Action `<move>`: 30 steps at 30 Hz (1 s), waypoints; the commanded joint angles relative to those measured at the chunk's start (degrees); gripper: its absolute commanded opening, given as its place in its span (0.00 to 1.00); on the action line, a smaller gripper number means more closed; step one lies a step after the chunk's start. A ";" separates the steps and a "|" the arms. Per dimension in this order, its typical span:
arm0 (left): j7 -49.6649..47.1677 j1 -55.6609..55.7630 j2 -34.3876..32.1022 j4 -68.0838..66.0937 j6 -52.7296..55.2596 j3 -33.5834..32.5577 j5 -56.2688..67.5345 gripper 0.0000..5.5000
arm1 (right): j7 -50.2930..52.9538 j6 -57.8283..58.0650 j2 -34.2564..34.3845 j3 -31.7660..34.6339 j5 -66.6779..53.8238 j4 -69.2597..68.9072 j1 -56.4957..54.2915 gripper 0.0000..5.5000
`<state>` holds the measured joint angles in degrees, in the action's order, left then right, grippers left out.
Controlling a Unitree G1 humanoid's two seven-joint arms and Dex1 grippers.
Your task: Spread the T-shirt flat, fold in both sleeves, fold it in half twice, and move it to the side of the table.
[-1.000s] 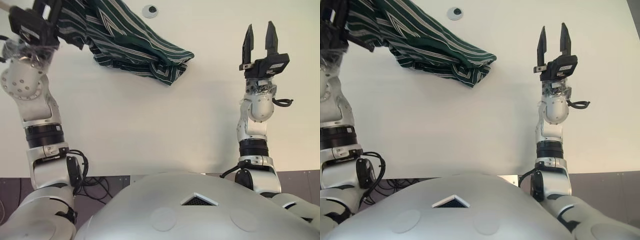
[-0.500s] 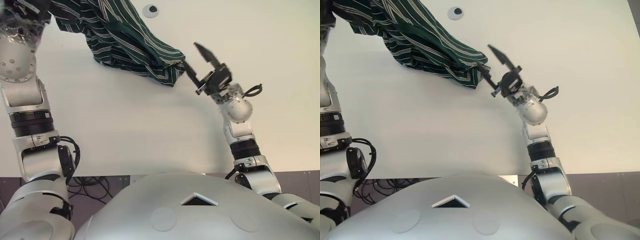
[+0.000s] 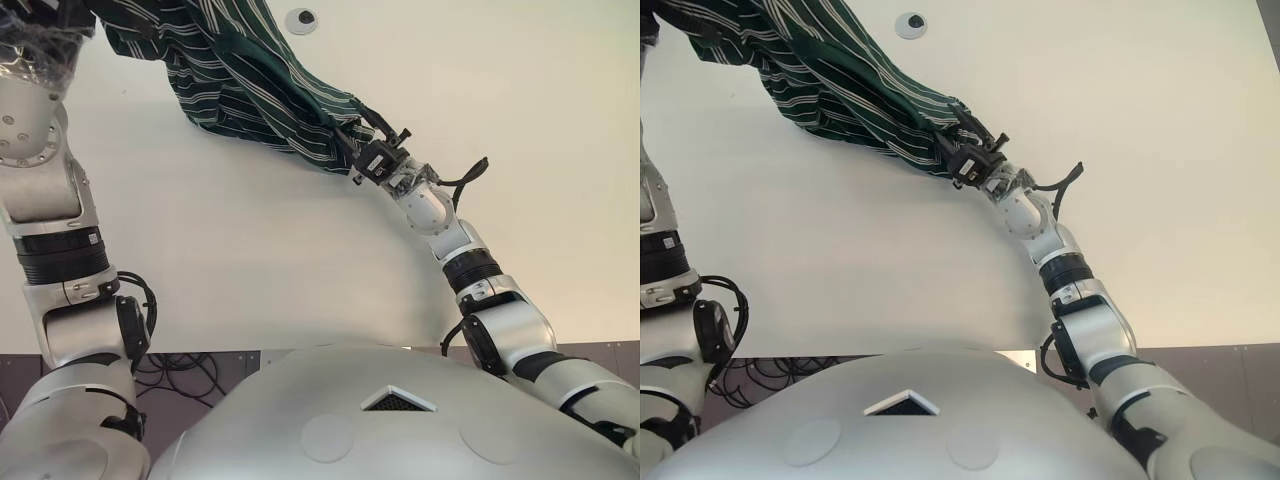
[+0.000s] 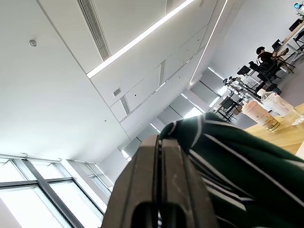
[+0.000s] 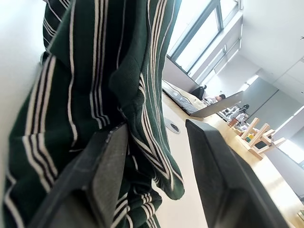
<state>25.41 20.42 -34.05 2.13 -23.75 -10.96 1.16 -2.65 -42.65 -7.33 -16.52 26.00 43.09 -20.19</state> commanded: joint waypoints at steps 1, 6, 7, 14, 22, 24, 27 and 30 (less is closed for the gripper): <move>0.34 -0.18 -0.98 2.29 1.73 0.03 0.27 0.00 | 0.69 0.90 -0.06 -1.53 1.05 1.58 -1.79 0.39; 0.26 -0.33 -0.89 3.61 3.18 -0.04 0.33 0.00 | 1.71 0.74 0.00 -1.69 0.30 1.40 -1.98 0.39; 0.24 -0.33 -0.88 3.78 3.43 -0.06 0.32 0.00 | 1.75 0.72 -0.01 -1.73 0.17 1.43 -2.00 0.39; 0.15 -0.17 -0.80 4.96 4.82 -0.09 0.30 0.00 | 1.48 0.88 0.22 -1.84 -0.45 2.04 -2.13 0.18; -0.07 -0.22 -0.73 5.69 5.72 -0.33 0.22 0.00 | 1.54 0.86 0.20 -1.72 -1.35 2.08 -2.13 0.00; -0.08 -0.22 -0.79 5.66 5.77 -0.40 0.18 0.00 | 1.33 1.02 0.40 -1.23 -2.36 1.76 -2.12 0.00; -0.11 0.22 -0.82 4.75 5.43 -0.25 -0.10 0.00 | 1.93 1.13 0.23 -0.10 -3.64 1.10 -2.32 0.00; 0.99 2.34 -2.34 -3.76 0.57 1.79 -3.23 0.00 | 2.30 0.26 -2.05 3.89 -7.31 -0.76 -3.42 0.00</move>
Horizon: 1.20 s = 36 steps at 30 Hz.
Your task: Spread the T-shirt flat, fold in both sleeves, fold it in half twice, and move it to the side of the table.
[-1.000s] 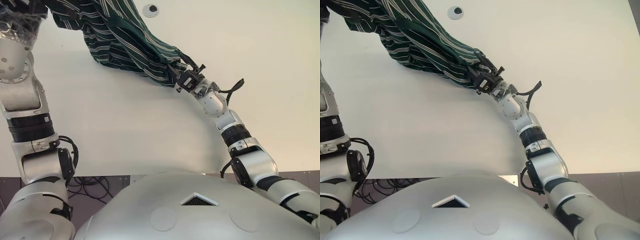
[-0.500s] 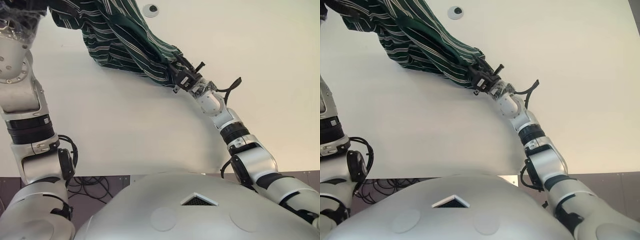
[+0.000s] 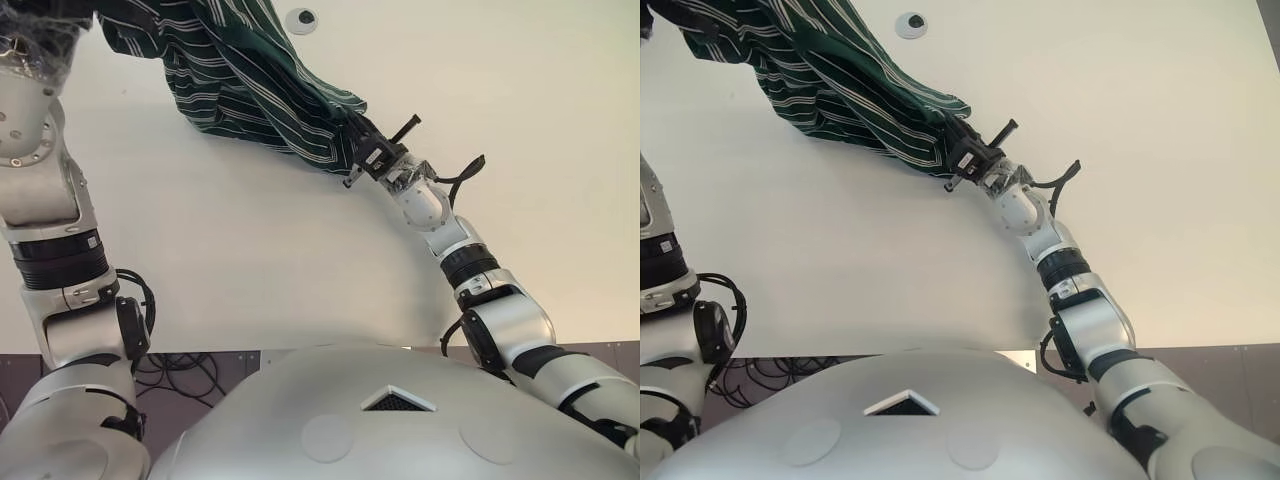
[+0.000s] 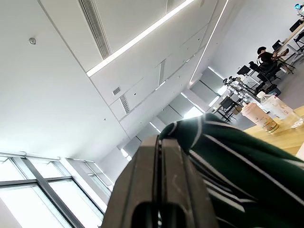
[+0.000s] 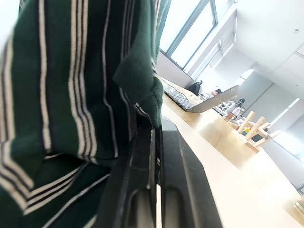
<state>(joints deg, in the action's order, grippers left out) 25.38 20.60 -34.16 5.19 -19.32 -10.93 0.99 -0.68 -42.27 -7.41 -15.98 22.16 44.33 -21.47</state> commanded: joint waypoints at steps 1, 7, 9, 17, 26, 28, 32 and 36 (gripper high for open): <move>1.71 3.12 -2.93 -10.57 -5.66 2.67 -4.12 0.00 | -0.09 -0.15 -3.21 4.74 -4.70 -2.63 -2.98 0.00; -0.71 13.15 -5.98 -32.10 -17.72 8.46 -13.60 0.00 | -1.40 1.36 -10.17 8.38 -5.14 -3.30 -9.21 0.00; -0.75 17.39 -5.29 -37.58 -20.44 9.86 -14.10 0.00 | -1.82 2.05 -11.84 8.70 -4.84 -2.34 -11.87 0.00; -4.24 41.29 -0.67 -64.27 -23.25 19.32 -22.88 0.00 | -3.95 6.32 -19.65 11.46 -4.93 13.40 -32.55 0.00; -9.31 58.63 1.84 -78.95 -15.54 21.45 -25.70 0.00 | -3.67 13.48 -24.70 10.25 -1.70 28.07 -54.87 0.00; -9.01 61.14 2.18 -79.71 -14.13 20.75 -24.85 0.00 | -2.92 14.65 -25.26 10.03 -1.06 29.19 -57.74 0.00; -9.27 64.84 2.34 -80.55 -11.80 20.23 -24.35 0.00 | -1.03 15.53 -25.99 8.99 0.58 30.26 -62.46 0.00; -9.71 66.15 1.72 -80.54 -11.69 19.91 -24.02 0.00 | -0.59 15.68 -26.21 8.80 1.10 30.73 -64.86 0.00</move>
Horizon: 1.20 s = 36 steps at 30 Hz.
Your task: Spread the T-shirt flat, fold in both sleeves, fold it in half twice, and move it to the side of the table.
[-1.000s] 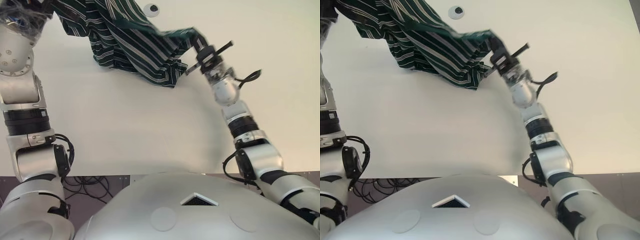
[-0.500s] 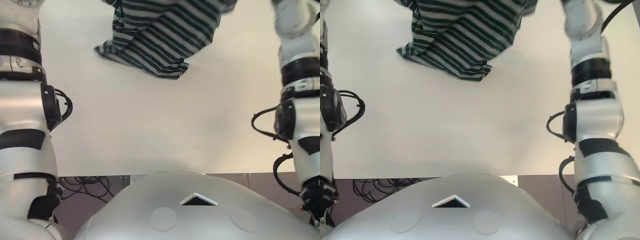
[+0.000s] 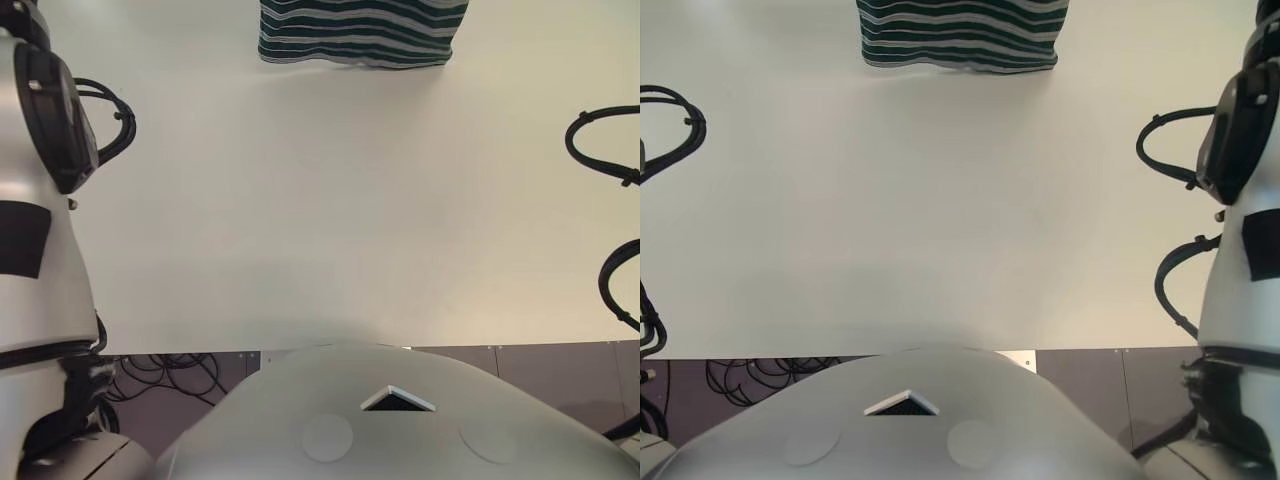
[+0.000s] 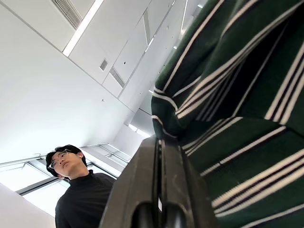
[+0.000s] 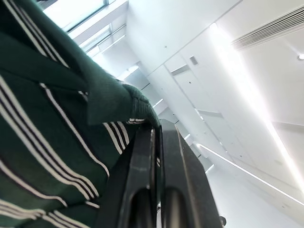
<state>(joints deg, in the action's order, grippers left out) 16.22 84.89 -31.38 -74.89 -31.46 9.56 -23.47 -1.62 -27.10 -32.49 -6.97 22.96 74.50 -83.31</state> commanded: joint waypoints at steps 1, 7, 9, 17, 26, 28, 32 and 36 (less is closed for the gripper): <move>-0.43 2.04 -1.19 -0.37 0.21 -0.72 0.51 0.00 | 0.26 0.28 -1.26 -0.28 0.40 0.54 -3.26 0.00; 3.70 0.28 -1.78 0.37 -2.62 -1.76 2.14 0.00 | -4.30 -4.89 -2.39 0.18 -0.99 -0.90 -1.52 0.00; 7.00 -1.74 -2.30 0.71 -4.60 -2.06 3.39 0.00 | -7.82 -7.87 -2.58 0.72 -2.26 -1.87 0.31 0.00; 50.72 -13.77 -4.93 7.83 -5.05 -16.67 30.82 0.00 | -40.23 -14.42 -0.62 9.45 -26.92 -16.46 14.31 0.00; 76.26 -41.50 -12.45 49.69 26.26 -13.52 55.54 0.00 | -69.51 18.14 -7.12 11.17 -54.93 -56.98 41.97 0.00; 76.27 -50.85 -15.72 59.41 26.99 -8.62 54.47 0.00 | -73.28 20.61 -9.75 8.39 -53.46 -65.40 50.92 0.00; 76.26 -66.48 -23.22 70.51 24.65 2.82 48.78 0.00 | -77.51 22.61 -13.41 2.70 -48.99 -76.69 65.87 0.00; 76.08 -74.95 -25.63 71.26 20.28 8.75 39.09 0.00 | -79.91 23.55 -16.56 -2.94 -43.94 -83.79 78.24 0.00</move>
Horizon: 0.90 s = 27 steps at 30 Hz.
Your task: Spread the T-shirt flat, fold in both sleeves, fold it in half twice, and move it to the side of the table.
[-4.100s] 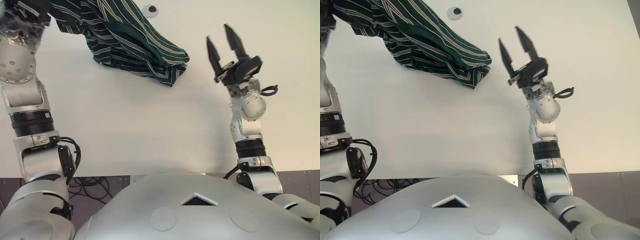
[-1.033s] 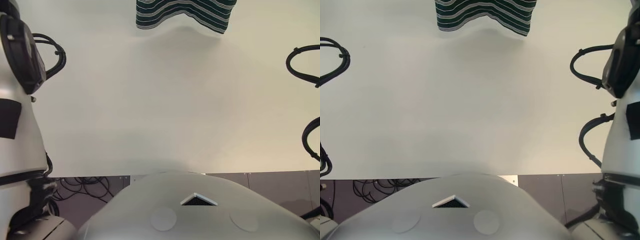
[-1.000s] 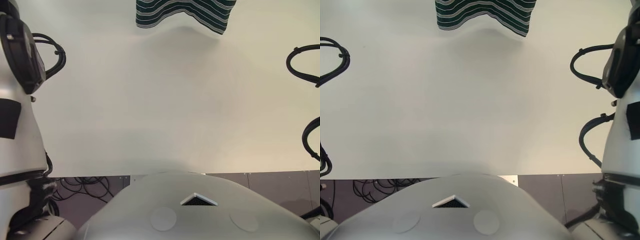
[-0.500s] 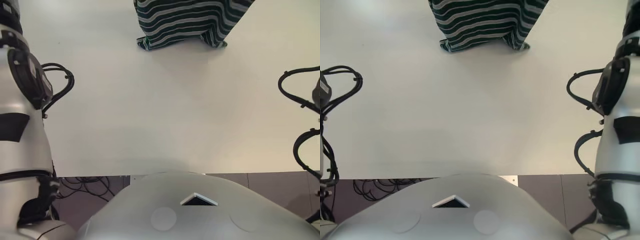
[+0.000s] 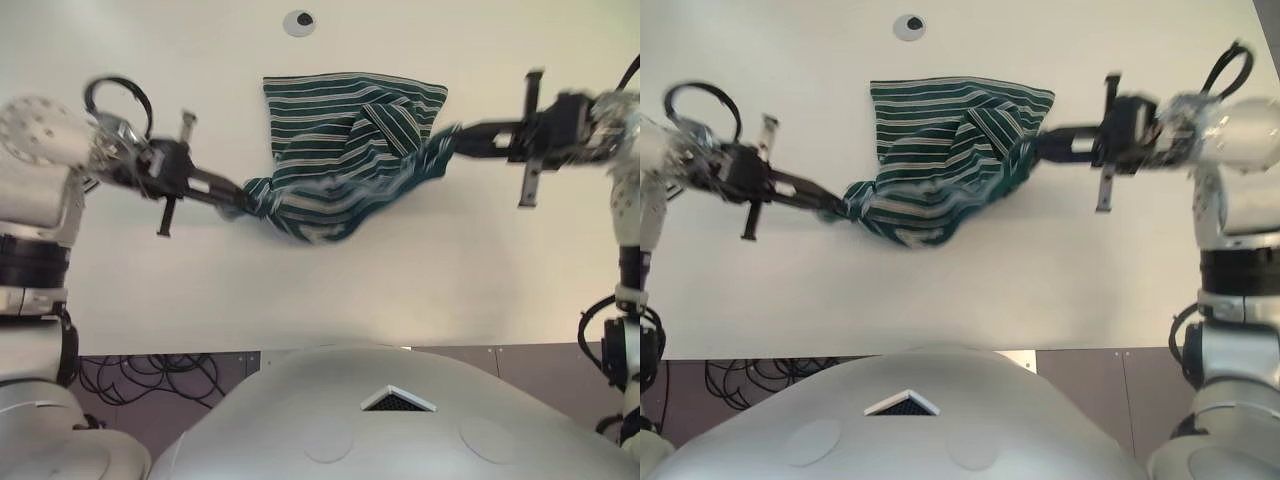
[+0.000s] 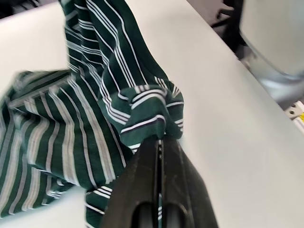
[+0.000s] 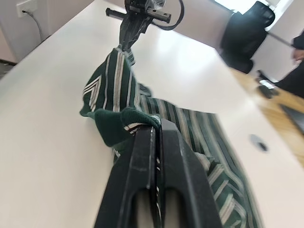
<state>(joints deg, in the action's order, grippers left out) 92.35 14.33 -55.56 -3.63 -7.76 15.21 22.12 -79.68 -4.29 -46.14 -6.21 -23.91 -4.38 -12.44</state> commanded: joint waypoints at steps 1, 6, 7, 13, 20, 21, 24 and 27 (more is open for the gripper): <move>-0.07 -5.87 -1.38 -0.68 -4.35 4.23 -8.41 0.00 | -2.30 1.03 -3.47 -5.28 4.14 -6.20 10.34 0.00; -0.50 -10.55 -4.23 -0.58 -5.16 5.88 -14.51 0.00 | -1.13 0.63 -2.88 -9.80 8.68 -10.46 15.95 0.00; -0.33 -11.23 -5.30 -0.18 -4.73 5.79 -15.33 0.00 | -0.63 0.41 -2.56 -10.50 9.57 -11.25 16.52 0.00; -0.32 -14.05 -9.46 2.25 -0.03 5.71 -16.61 0.00 | 4.17 -0.64 -1.90 -16.09 18.39 -10.91 21.10 0.00; -0.21 -13.45 -7.49 5.26 4.31 2.74 -7.41 0.13 | 4.21 7.58 -2.58 -13.91 9.66 -15.77 22.09 0.17; 0.00 -13.12 -7.46 6.43 5.69 1.36 -3.21 0.16 | 3.73 8.72 -3.54 -13.09 7.91 -17.03 22.60 0.21; 0.11 -14.67 -9.77 10.70 6.45 -2.66 7.58 0.20 | 2.22 10.79 -6.17 -9.80 3.95 -19.51 23.78 0.30; 0.14 -17.92 -13.42 13.48 4.86 -4.48 15.69 0.20 | -0.13 12.51 -8.56 -3.28 -2.78 -19.78 22.46 0.30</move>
<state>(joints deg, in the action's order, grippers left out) 92.39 -1.89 -66.51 8.32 -2.04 12.01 34.21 -78.83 6.94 -52.91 -13.32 -22.37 -23.41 11.48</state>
